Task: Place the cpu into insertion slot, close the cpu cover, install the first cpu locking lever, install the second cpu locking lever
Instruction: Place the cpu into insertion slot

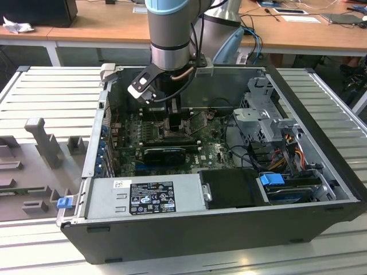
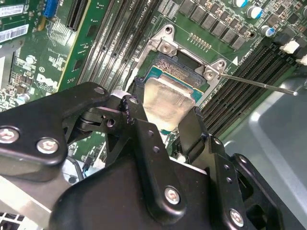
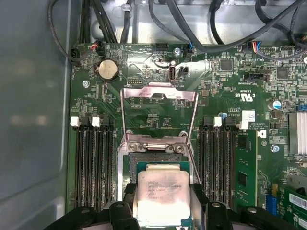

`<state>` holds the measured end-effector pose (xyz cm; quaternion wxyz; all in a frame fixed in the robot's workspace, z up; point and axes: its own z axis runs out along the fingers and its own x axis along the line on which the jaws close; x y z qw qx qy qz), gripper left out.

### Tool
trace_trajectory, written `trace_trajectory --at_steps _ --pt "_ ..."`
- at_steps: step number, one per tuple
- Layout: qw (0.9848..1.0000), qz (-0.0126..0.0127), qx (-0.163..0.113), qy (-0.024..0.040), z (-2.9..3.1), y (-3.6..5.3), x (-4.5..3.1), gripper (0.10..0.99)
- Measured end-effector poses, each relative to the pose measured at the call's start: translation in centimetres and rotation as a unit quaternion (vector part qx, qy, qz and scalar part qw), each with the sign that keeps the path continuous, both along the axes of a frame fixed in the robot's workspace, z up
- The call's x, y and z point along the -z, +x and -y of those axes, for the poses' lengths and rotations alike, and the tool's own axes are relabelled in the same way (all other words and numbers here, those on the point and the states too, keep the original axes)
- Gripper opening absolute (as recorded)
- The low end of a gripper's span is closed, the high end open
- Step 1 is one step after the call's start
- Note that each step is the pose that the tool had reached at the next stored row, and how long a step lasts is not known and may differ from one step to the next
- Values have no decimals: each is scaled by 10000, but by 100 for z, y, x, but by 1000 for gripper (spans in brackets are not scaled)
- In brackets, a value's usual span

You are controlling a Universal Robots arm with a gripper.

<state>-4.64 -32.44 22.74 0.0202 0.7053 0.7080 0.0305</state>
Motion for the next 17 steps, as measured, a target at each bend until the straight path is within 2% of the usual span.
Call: trace_trajectory --at_steps 12,17 --pt "10000 0 6 0 0 0 47 529" --pt "10000 0 42 0 -6 0 91 529"
